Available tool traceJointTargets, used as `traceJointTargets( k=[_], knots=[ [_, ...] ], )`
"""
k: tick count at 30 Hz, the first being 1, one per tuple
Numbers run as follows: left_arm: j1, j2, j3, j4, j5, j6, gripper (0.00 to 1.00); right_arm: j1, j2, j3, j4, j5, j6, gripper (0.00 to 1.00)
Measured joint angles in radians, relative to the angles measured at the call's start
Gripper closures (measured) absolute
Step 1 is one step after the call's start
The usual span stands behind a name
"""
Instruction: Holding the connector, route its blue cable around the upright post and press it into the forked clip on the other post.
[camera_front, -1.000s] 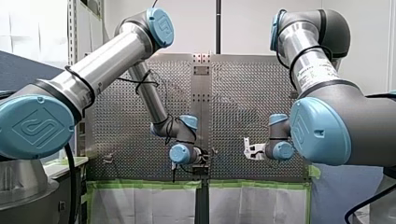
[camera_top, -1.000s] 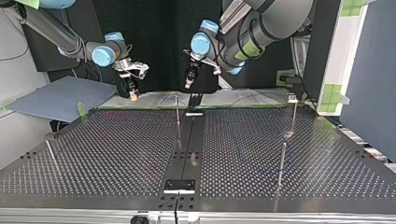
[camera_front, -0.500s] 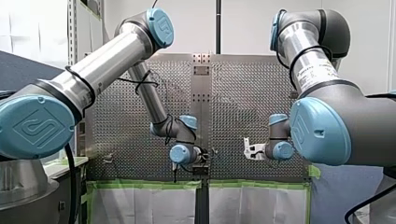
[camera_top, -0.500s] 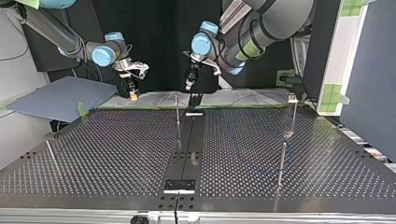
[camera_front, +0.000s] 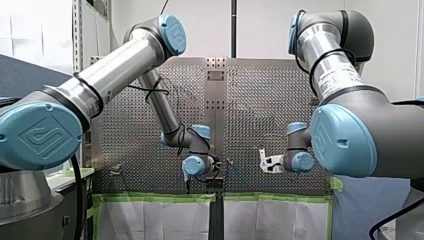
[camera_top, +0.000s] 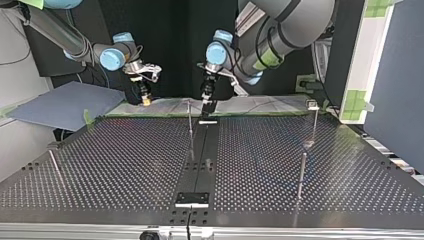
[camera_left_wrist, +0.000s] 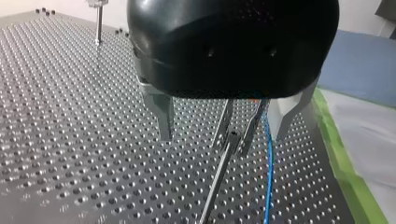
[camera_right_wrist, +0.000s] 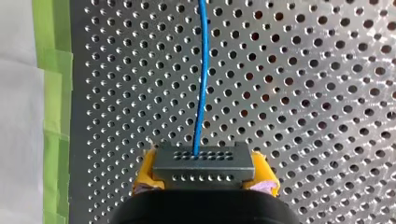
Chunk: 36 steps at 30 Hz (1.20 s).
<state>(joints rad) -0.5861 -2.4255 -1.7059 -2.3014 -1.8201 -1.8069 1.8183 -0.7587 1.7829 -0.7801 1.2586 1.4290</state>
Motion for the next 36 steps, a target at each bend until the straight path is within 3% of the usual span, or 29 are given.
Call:
traceJointTargets(
  k=[11, 23, 36],
  knots=[
    [0.022, -0.05, 0.044, -0.052, 0.013, 0.001, 0.0, 0.012, 0.0, 0.01, 0.008, -0.026, -0.024, 1.0],
    [0.031, -0.143, 0.145, -0.107, 0.026, -0.021, 0.0, 0.015, 0.0, 0.011, 0.006, -0.04, -0.022, 1.0],
    [0.06, -0.153, 0.243, -0.159, 0.038, -0.018, 0.0, 0.016, 0.0, 0.01, 0.001, -0.055, -0.019, 1.0]
  ],
)
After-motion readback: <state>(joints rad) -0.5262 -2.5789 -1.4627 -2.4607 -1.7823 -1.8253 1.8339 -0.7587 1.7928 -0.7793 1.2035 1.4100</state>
